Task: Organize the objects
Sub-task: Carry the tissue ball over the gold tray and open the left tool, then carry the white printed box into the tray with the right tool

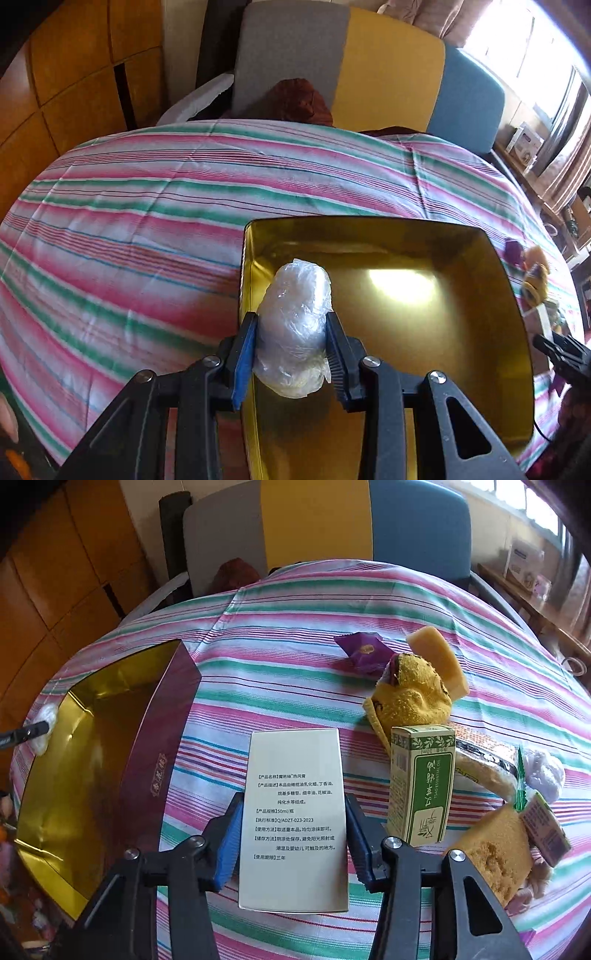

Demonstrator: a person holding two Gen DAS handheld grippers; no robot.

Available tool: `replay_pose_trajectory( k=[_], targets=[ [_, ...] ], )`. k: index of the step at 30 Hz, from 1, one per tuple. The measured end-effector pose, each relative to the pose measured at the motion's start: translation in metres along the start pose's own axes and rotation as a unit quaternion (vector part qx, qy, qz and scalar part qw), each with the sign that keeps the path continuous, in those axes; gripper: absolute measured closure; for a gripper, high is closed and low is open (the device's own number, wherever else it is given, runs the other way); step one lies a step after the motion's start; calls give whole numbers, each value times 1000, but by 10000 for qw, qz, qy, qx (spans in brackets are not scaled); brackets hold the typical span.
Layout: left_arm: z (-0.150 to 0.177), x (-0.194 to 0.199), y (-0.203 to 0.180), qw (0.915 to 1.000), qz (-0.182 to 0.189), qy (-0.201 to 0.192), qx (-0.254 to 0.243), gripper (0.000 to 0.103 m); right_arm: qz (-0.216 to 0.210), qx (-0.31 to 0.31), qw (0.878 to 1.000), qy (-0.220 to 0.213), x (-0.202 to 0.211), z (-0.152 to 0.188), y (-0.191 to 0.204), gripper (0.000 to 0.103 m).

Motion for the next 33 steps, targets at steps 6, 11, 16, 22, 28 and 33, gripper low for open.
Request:
replay_pose_trajectory(
  k=[6, 11, 16, 22, 28, 33],
  targets=[
    [-19, -26, 6, 9996, -255, 110, -11, 66, -8, 1, 10000, -2, -2, -1, 2, 52],
    [-25, -32, 6, 9993, -344, 129, -95, 62, 1, 43, 10000, -12, -3, 0, 3, 52],
    [-18, -18, 7, 9992, -376, 66, -64, 61, 1, 50, 10000, -15, -4, -1, 3, 52],
    [10, 35, -8, 9987, -397, -318, -51, 61, 72, 114, 9999, -35, -5, 0, 4, 53],
    [56, 69, -33, 9984, -356, -435, -82, 61, 144, 58, 9998, -93, -2, 1, 0, 53],
    [77, 89, -32, 9973, -475, -557, 23, 61, 217, -262, 9990, -287, 21, -5, -8, 53]
  ],
)
Point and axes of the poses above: each gripper's, at about its wrist camera, not at the fingertips, and x roughly against the way its jaws point, y to its left, z to its underside, the point moved 10 cm from there along -x, roughly the way its jaws point, and after that the axes turned 13 degrees about -x, right-handed, at the moved point
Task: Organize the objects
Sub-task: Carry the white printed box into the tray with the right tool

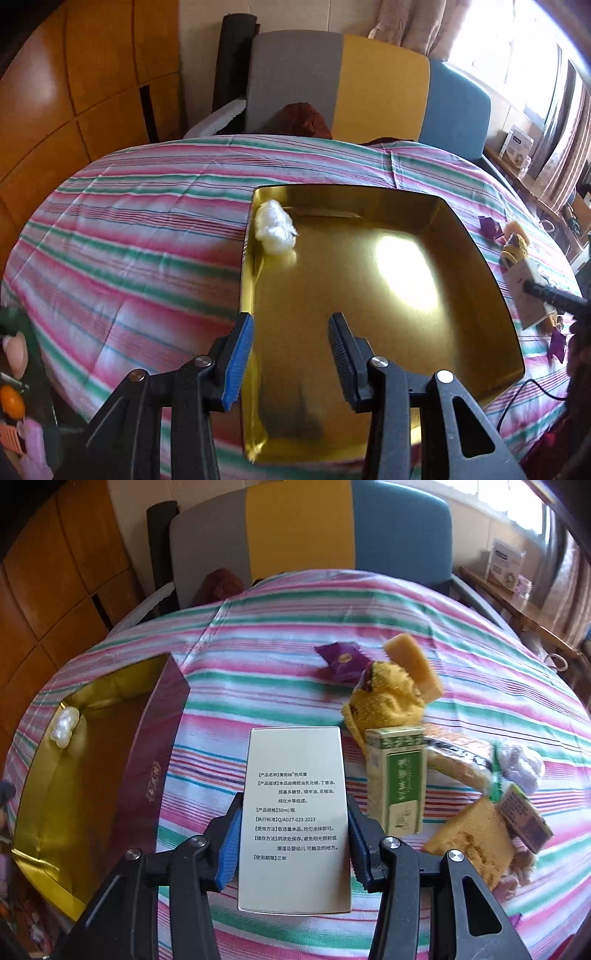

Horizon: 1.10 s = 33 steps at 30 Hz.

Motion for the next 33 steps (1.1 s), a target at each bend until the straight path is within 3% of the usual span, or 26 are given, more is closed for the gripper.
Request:
replay_pose_trajectory(
  k=[5, 12, 17, 22, 25, 30, 33],
  targets=[
    [13, 8, 12, 9998, -168, -34, 136, 61, -185, -54, 9995, -252, 39, -8, 28, 53],
    [31, 14, 32, 9989, -287, -18, 369, 61, -1052, 713, 9918, -129, 64, 11, 145, 53],
    [38, 17, 44, 9981, -398, 1, 469, 61, -1445, 1169, 9817, 404, 46, 48, 223, 53],
    [48, 18, 64, 9965, -438, 38, 709, 61, -1579, 1130, 9758, 1005, 12, 79, 276, 53],
    [56, 16, 75, 9953, -451, 108, 855, 61, -1522, 1005, 9751, 1259, -12, 83, 301, 53],
    [66, 15, 88, 9935, -440, 147, 1042, 61, -1214, 879, 9803, 1290, -42, 86, 337, 52],
    [66, 14, 90, 9931, -407, 135, 1089, 61, -1562, 480, 9743, 1548, -52, 86, 351, 49]
  ],
)
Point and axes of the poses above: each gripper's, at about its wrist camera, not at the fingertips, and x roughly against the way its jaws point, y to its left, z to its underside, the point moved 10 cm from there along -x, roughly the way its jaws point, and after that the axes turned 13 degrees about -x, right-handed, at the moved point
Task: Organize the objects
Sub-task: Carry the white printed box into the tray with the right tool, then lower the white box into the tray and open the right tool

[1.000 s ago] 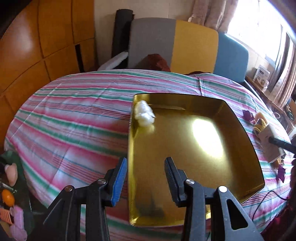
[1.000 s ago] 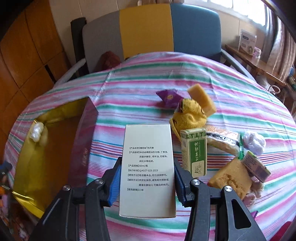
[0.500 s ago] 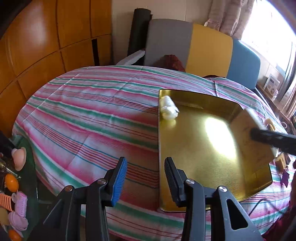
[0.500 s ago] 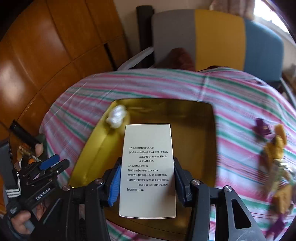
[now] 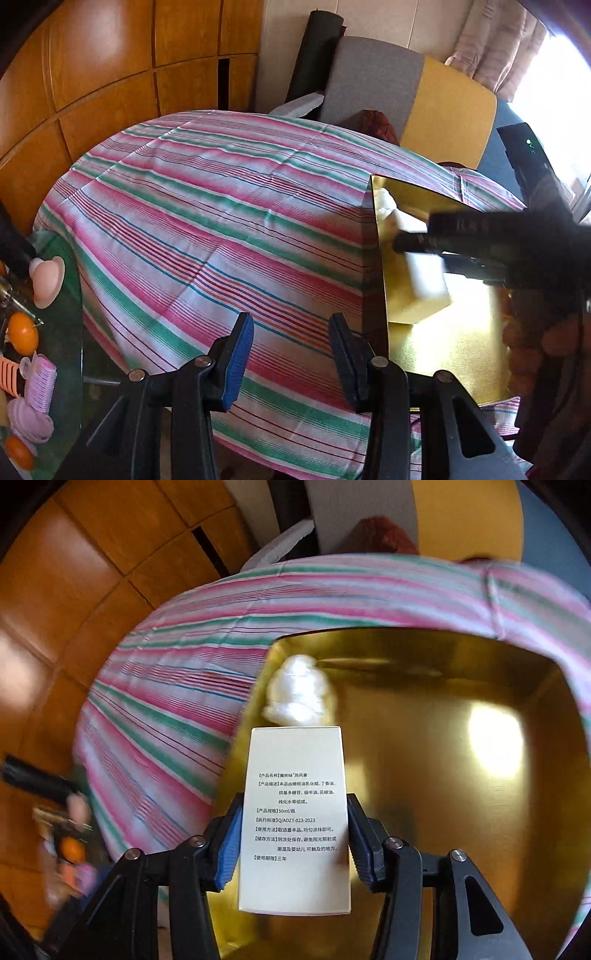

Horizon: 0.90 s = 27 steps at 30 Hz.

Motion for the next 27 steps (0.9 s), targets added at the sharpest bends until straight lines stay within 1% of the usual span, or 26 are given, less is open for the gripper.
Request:
replay_pose_trajectory(
  k=[2, 3, 7, 13, 17, 22, 27],
  targets=[
    [0, -1, -2, 10000, 59, -11, -15, 61, -517, -385, 9977, 190, -2, -1, 5, 40],
    [-1, -1, -3, 10000, 64, -21, -36, 61, -733, -498, 9957, 267, -1, 0, 7, 37],
    [-1, 0, -9, 9999, 89, -49, -122, 61, -842, -442, 9953, 189, 10, 6, 4, 32],
    [-4, 7, -21, 9993, 116, -153, -310, 61, -445, 93, 9986, -258, 39, 17, -21, 19],
    [-5, 13, -33, 9986, 99, -222, -478, 61, -140, 472, 9971, -573, 61, 24, -39, 13],
    [-6, 21, -49, 9973, 149, -289, -655, 61, 95, 746, 9925, -962, 88, 35, -53, 10],
    [-9, 30, -62, 9957, 127, -403, -827, 60, 394, 992, 9851, -1352, 108, 42, -62, 8]
  ],
)
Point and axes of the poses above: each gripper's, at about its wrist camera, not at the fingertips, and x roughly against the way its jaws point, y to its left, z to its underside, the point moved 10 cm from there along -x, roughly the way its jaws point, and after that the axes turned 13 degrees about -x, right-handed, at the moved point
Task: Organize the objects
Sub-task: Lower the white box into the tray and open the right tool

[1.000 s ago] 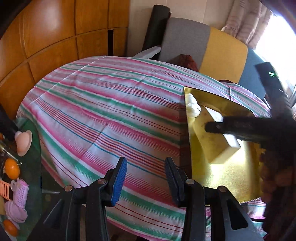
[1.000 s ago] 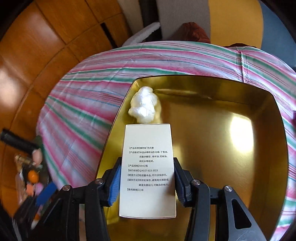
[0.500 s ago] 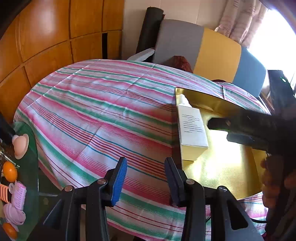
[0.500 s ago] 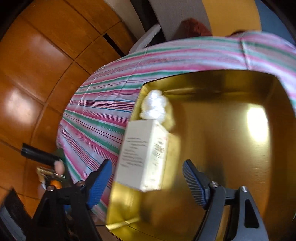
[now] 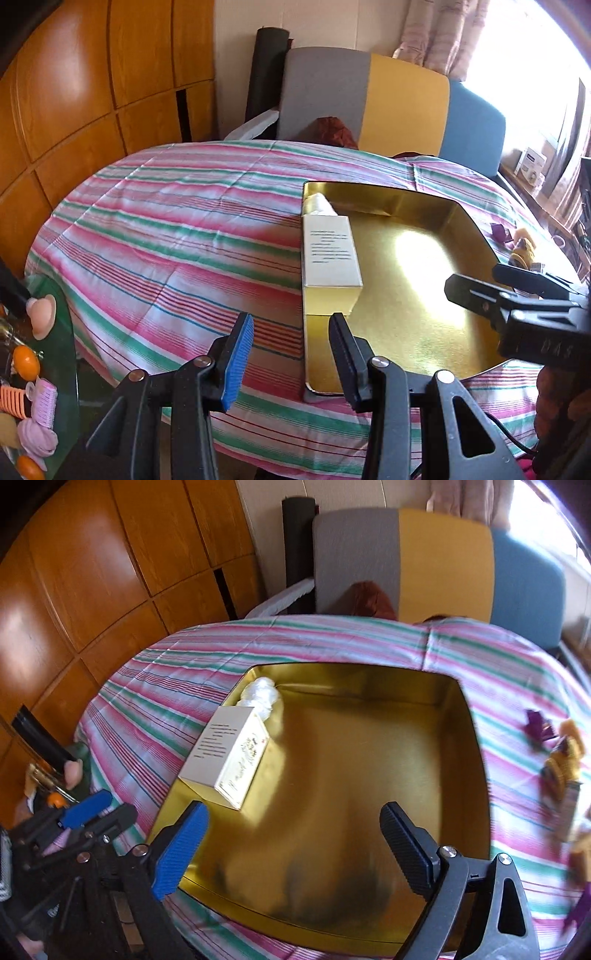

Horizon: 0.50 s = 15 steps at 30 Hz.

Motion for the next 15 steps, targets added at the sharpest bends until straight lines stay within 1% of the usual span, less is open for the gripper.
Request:
replay_pose_trajectory(
  k=[6, 8, 15],
  targets=[
    [-7, 6, -12, 9999, 16, -95, -127, 60, 411, 242, 9980, -415, 22, 1, -13, 7],
    [-8, 6, -16, 9998, 46, -105, -160, 60, 474, 237, 9974, -489, 27, 2, -19, 4],
    [-13, 7, -33, 9992, 144, -113, -353, 60, 741, 116, 9949, -668, 45, 3, -48, 4]
  ],
)
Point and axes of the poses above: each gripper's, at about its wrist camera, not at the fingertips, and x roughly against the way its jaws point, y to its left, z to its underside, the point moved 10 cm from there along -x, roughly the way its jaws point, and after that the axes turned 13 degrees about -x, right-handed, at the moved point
